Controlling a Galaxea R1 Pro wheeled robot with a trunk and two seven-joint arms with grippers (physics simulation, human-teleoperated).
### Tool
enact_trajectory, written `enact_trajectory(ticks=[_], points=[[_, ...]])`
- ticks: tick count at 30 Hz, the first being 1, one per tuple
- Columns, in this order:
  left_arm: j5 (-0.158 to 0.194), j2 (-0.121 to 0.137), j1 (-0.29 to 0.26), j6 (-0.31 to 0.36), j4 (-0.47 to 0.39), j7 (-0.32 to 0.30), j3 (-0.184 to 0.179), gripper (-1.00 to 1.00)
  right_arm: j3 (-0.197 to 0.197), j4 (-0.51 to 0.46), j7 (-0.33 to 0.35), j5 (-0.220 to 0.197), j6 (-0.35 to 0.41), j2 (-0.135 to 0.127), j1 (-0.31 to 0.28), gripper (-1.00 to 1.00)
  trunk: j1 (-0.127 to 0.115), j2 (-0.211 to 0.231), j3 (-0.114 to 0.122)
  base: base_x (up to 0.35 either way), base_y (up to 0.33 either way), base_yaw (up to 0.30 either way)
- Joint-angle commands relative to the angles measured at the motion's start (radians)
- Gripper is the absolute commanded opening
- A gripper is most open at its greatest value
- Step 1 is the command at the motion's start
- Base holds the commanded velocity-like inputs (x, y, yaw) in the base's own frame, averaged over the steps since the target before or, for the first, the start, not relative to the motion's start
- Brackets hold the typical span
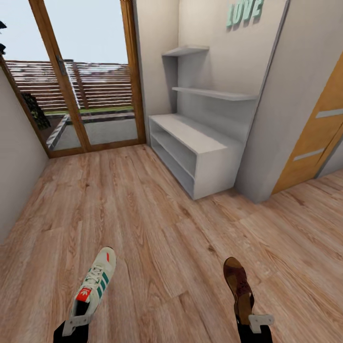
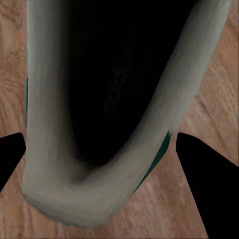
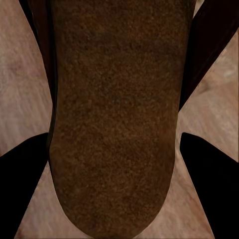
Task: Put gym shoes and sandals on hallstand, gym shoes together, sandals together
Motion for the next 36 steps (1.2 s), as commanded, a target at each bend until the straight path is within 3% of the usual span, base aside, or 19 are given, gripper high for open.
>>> enact_trajectory(ticks=[1,36], points=[[-0.008,-0.001,-0.001,-0.005,0.001,-0.008,0.008,-1.00,-0.005,0.001,-0.006,0.011,-0.003,0.000,-0.001,-1.00,0.000,0.000,0.001,0.125,0.333,0.000],[-0.012,-0.001,-0.001,-0.005,0.013,-0.012,0.005,-1.00,-0.005,0.001,-0.006,0.010,-0.003,0.000,-0.001,-1.00,0.000,0.000,0.055,0.237,0.269,0.000]])
